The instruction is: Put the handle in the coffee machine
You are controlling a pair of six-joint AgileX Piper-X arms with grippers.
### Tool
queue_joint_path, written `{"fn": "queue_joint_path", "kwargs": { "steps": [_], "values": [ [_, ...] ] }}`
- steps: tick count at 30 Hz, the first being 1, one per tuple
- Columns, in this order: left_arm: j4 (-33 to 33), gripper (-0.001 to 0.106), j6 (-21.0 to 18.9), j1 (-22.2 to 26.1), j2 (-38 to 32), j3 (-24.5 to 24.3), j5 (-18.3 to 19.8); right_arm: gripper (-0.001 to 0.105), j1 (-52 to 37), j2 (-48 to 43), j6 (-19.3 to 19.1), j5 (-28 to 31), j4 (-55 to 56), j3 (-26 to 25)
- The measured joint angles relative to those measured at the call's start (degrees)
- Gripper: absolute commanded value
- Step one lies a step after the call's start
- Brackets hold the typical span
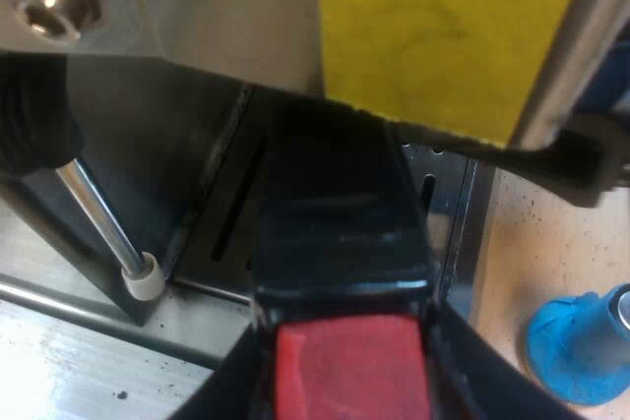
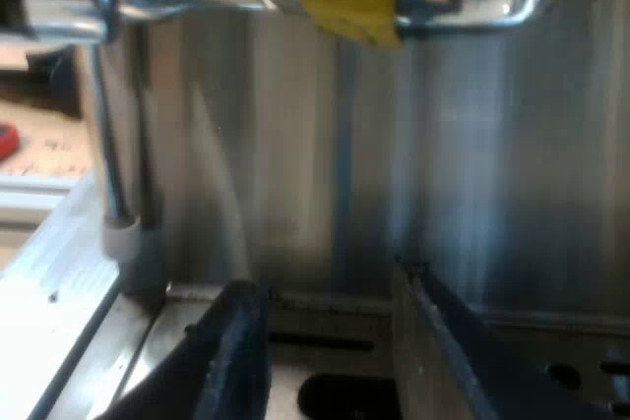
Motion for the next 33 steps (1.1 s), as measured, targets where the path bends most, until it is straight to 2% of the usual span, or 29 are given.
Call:
{"fn": "queue_joint_path", "kwargs": {
  "steps": [4, 20, 23, 33],
  "values": [
    [0.0, 0.0, 0.12, 0.0, 0.0, -0.07, 0.0, 0.029, -1.67, 2.09, -2.71, -0.08, -5.39, 0.0],
    [0.0, 0.0, 0.24, 0.0, 0.0, -0.07, 0.0, 0.029, -4.72, 2.86, -4.46, -2.15, -12.46, 0.0],
    [0.0, 0.0, 0.38, 0.0, 0.0, -0.07, 0.0, 0.029, -4.72, 2.86, -7.32, -2.26, -12.56, -1.03],
    [0.0, 0.0, 0.52, 0.0, 0.0, -0.07, 0.0, 0.029, -5.0, 6.17, -12.39, -0.03, -18.08, -5.38]
  ]
}}
